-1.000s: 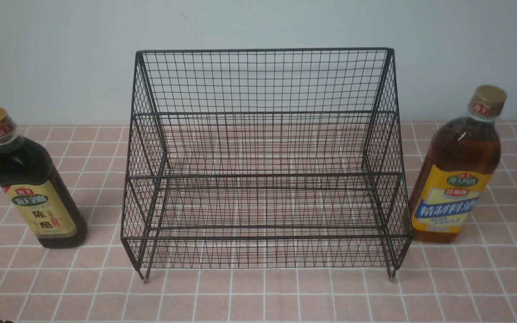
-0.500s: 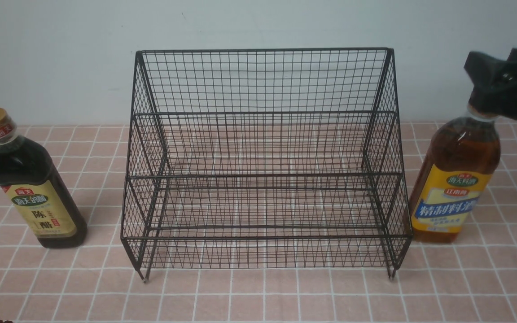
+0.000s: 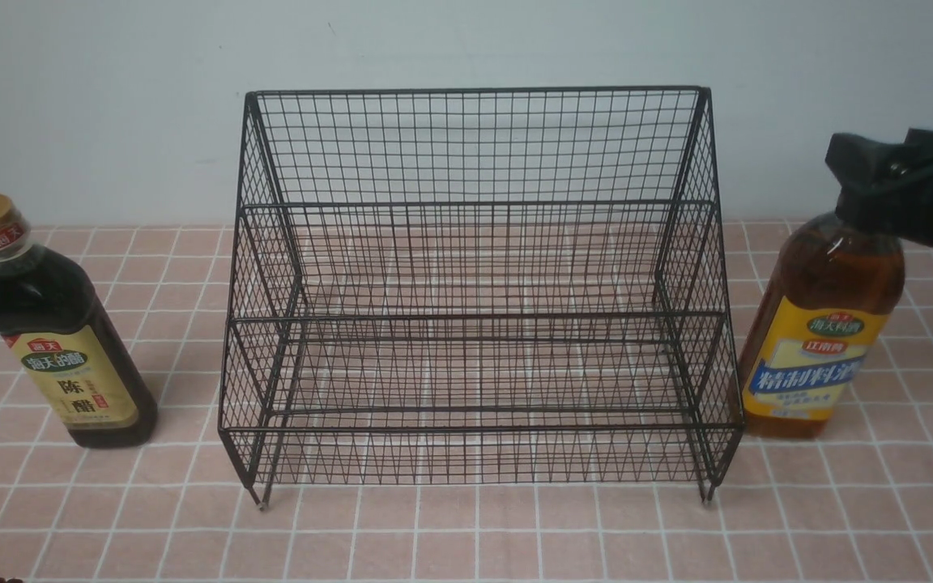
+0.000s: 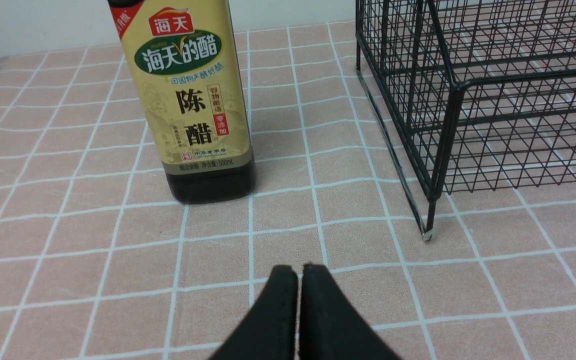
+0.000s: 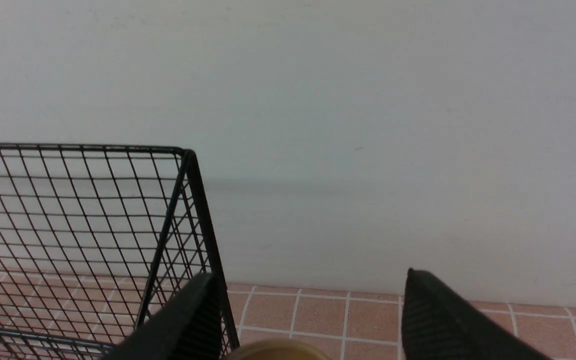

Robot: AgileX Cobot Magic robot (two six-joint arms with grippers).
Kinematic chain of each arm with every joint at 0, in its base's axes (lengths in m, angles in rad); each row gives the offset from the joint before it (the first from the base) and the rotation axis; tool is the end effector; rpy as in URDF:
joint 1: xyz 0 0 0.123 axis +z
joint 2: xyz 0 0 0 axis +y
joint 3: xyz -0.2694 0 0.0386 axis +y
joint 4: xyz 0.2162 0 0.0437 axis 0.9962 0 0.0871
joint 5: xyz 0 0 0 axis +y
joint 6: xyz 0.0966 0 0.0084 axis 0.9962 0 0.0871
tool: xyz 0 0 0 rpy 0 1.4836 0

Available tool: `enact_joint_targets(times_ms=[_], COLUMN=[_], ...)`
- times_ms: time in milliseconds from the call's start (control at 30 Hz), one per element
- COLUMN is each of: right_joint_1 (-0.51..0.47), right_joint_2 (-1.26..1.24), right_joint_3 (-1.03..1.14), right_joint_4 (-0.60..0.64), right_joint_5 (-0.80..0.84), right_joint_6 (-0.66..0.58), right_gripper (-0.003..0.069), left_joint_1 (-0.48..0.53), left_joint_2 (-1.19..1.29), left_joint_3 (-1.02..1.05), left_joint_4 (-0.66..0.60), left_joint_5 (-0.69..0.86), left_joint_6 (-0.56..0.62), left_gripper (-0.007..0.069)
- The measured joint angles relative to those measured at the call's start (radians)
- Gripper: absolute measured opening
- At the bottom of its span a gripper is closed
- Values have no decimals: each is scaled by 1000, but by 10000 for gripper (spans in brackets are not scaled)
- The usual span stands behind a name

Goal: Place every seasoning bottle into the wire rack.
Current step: Use the right arm to grab the condiment bottle closest to it, then use the right arm to put the condiment bottle back on the shelf

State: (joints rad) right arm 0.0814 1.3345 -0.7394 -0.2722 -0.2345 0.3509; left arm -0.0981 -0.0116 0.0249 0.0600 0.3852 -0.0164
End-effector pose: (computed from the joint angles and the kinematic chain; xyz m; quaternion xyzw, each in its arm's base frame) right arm 0.2696 0.0281 0.2820 -0.0170 0.7990 0.0750 0.5963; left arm 0.0392 -0.0017 0.1696 0.0488 0.8065 -0.0082 0.5892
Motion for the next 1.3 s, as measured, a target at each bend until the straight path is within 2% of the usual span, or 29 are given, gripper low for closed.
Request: enact_joint_targets(times_ms=[400, 467, 500, 567, 700, 900, 1000, 1200, 1300], right_joint_1=[8, 15, 19, 19, 19, 20, 20, 20, 20], right_joint_2=[60, 77, 81, 79, 41, -72, -136, -263, -307], right_joint_3=[0, 0, 0, -1, -1, -15, -39, -101, -126], right_joint_4=[-34, -35, -37, -62, -107, -116, -116, -152, -212], right_joint_5=[0, 3, -7, -10, 26, 151, 157, 119, 66], right_joint_6=[4, 4, 3, -7, -6, 1, 4, 76, 156], right_gripper=[437, 416, 370, 331, 314, 314, 314, 313, 313], left_joint_1=[0, 0, 0, 0, 0, 0, 0, 0, 0], left_joint_2=[0, 0, 0, 0, 0, 0, 0, 0, 0], left_joint_3=[0, 0, 0, 0, 0, 0, 0, 0, 0], left_joint_4=[1, 1, 1, 1, 2, 2, 3, 3, 3], left_joint_5=[0, 0, 0, 0, 0, 0, 0, 0, 0], left_joint_6=[0, 0, 0, 0, 0, 0, 0, 0, 0], left_gripper=[-7, -7, -7, -7, -7, -7, -7, -7, -7])
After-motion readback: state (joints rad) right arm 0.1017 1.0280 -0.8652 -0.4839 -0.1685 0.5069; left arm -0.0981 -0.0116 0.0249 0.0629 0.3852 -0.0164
